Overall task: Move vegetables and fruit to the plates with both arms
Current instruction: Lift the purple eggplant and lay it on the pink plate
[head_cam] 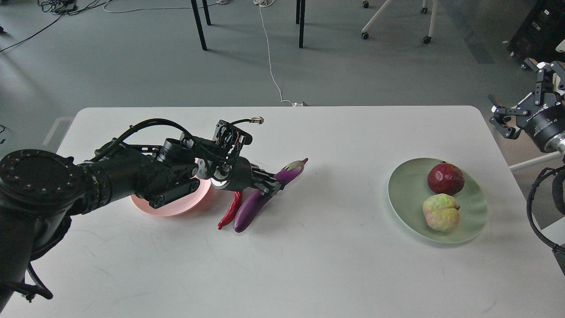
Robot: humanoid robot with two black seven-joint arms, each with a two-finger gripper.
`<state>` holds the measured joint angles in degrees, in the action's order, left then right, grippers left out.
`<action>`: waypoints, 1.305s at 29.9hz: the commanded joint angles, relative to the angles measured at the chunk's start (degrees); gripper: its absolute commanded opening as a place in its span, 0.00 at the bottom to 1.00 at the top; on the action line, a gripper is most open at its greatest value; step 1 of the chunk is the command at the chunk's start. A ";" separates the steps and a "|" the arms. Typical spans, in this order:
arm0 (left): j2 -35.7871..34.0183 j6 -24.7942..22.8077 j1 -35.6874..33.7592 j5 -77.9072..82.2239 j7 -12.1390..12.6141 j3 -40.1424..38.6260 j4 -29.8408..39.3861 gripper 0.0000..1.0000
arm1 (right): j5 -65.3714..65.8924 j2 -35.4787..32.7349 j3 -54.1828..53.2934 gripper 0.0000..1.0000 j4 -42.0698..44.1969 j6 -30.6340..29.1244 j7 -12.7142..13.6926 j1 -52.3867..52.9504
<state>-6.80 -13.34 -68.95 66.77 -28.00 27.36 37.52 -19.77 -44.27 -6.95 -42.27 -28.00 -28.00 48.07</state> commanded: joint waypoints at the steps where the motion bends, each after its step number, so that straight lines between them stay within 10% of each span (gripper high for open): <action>1: -2.77 -0.63 -2.76 -2.43 0.00 -1.26 3.25 0.16 | 0.00 -0.02 0.00 0.97 -0.01 0.00 0.00 0.00; 20: -42.32 -1.78 0.12 3.71 0.00 -3.72 24.88 0.21 | 0.26 0.85 0.18 0.97 -0.36 0.00 0.00 -0.35; 33: -39.87 -1.87 6.99 3.55 0.00 -11.45 15.48 0.31 | 0.26 0.77 0.18 0.97 -0.36 0.00 0.00 -0.35; 39: -38.81 -1.43 7.25 3.28 0.00 -11.54 14.60 0.60 | 0.26 0.77 0.18 0.97 -0.45 0.00 0.00 -0.35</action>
<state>-46.29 -15.03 -61.82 70.22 -28.00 15.84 52.38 -19.51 -43.49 -6.77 -42.70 -28.00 -28.00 47.67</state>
